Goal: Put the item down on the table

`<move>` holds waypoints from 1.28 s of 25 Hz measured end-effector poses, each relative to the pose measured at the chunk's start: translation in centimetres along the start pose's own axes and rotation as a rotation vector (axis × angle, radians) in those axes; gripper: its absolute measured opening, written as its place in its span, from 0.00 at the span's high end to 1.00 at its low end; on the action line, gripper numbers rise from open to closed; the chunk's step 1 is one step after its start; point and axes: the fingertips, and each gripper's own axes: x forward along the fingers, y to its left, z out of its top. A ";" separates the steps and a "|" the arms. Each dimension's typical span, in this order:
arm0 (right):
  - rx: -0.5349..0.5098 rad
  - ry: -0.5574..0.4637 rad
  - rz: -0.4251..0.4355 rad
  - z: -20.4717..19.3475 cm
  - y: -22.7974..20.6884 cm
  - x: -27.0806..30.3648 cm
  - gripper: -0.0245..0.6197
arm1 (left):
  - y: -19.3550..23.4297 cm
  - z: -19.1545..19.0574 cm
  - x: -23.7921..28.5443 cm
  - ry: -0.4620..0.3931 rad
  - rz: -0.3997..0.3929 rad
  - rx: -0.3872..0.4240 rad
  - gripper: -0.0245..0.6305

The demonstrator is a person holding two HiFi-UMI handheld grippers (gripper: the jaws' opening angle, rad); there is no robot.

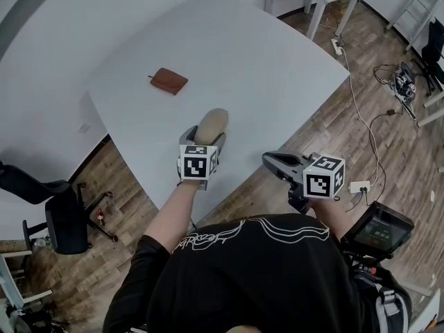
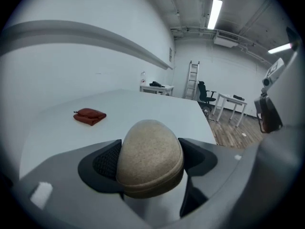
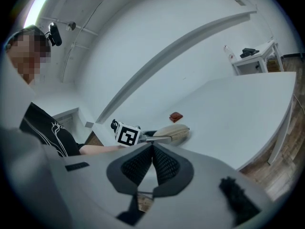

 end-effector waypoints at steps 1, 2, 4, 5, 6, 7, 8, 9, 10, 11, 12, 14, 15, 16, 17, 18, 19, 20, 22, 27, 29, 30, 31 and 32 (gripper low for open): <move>0.000 -0.002 -0.003 0.0 -0.1 0.0 0.95 | 0.1 -0.3 0.2 0.004 -0.002 -0.009 0.38; -0.001 -0.004 -0.006 0.2 -0.3 0.1 0.95 | 0.2 -0.4 0.4 0.006 0.001 -0.001 0.38; -0.001 -0.008 -0.009 0.5 -0.5 0.3 0.95 | 0.5 -0.5 0.7 0.010 0.016 0.044 0.38; 0.001 -0.009 -0.010 0.6 -0.6 0.3 0.95 | 0.5 -0.7 0.8 0.013 0.021 0.065 0.38; 0.002 -0.012 -0.011 0.7 -0.6 0.3 0.95 | 0.6 -0.8 1.0 0.019 0.026 0.080 0.38; 0.004 -0.014 -0.011 0.8 -0.6 0.3 0.95 | 0.6 -1.0 1.2 0.029 0.030 0.089 0.38; 0.005 -0.015 -0.009 0.9 -0.6 0.4 0.95 | 0.7 -1.4 1.4 0.044 0.036 0.092 0.38; 0.007 -0.015 -0.007 0.9 -0.5 0.4 0.95 | 0.8 -1.9 1.6 0.060 0.041 0.091 0.38; 0.008 -0.016 -0.006 0.9 -0.5 0.4 0.95 | 0.9 -2.5 1.8 0.075 0.047 0.090 0.38; 0.010 -0.018 -0.006 0.9 -0.5 0.4 0.95 | 1.0 -3.0 2.0 0.089 0.052 0.090 0.38; 0.012 -0.021 -0.008 0.9 -0.6 0.3 0.95 | 1.1 -3.5 2.2 0.102 0.056 0.089 0.38; 0.018 -0.028 -0.016 1.0 -0.9 0.1 0.95 | 1.2 -4.3 2.6 0.129 0.061 0.086 0.38; 0.021 -0.030 -0.020 1.0 -1.0 0.0 0.95 | 1.2 -4.6 2.8 0.139 0.061 0.083 0.38; 0.024 -0.032 -0.024 1.0 -1.1 -0.1 0.95 | 1.1 -4.8 2.8 0.143 0.059 0.079 0.38; 0.028 -0.033 -0.027 1.0 -1.2 -0.1 0.95 | 1.0 -4.8 2.8 0.141 0.056 0.077 0.38; 0.030 -0.034 -0.029 1.0 -1.3 -0.2 0.95 | 1.0 -4.8 2.8 0.138 0.055 0.078 0.38; 0.033 -0.035 -0.030 1.0 -1.3 -0.2 0.95 | 1.0 -4.7 2.8 0.134 0.054 0.081 0.38; 0.035 -0.034 -0.029 0.9 -1.3 -0.1 0.95 | 0.9 -4.7 2.9 0.134 0.053 0.085 0.38; 0.038 -0.030 -0.028 0.6 -1.2 0.0 0.95 | 0.7 -4.9 2.9 0.141 0.045 0.084 0.38; 0.031 -0.023 -0.018 0.6 -0.9 0.1 0.95 | -0.5 -4.7 2.4 0.149 -0.006 0.055 0.35; 0.028 -0.019 -0.015 0.7 -0.8 0.3 0.95 | -0.6 -4.4 2.0 0.132 -0.019 0.039 0.33; 0.027 -0.018 -0.013 0.7 -0.8 0.3 0.95 | -0.6 -4.2 1.8 0.123 -0.022 0.028 0.31; 0.026 -0.018 -0.011 0.7 -0.7 0.3 0.95 | -0.7 -4.1 1.7 0.115 -0.026 0.017 0.30; 0.026 -0.018 -0.008 0.6 -0.7 0.3 0.95 | -0.8 -3.9 1.5 0.109 -0.032 0.008 0.28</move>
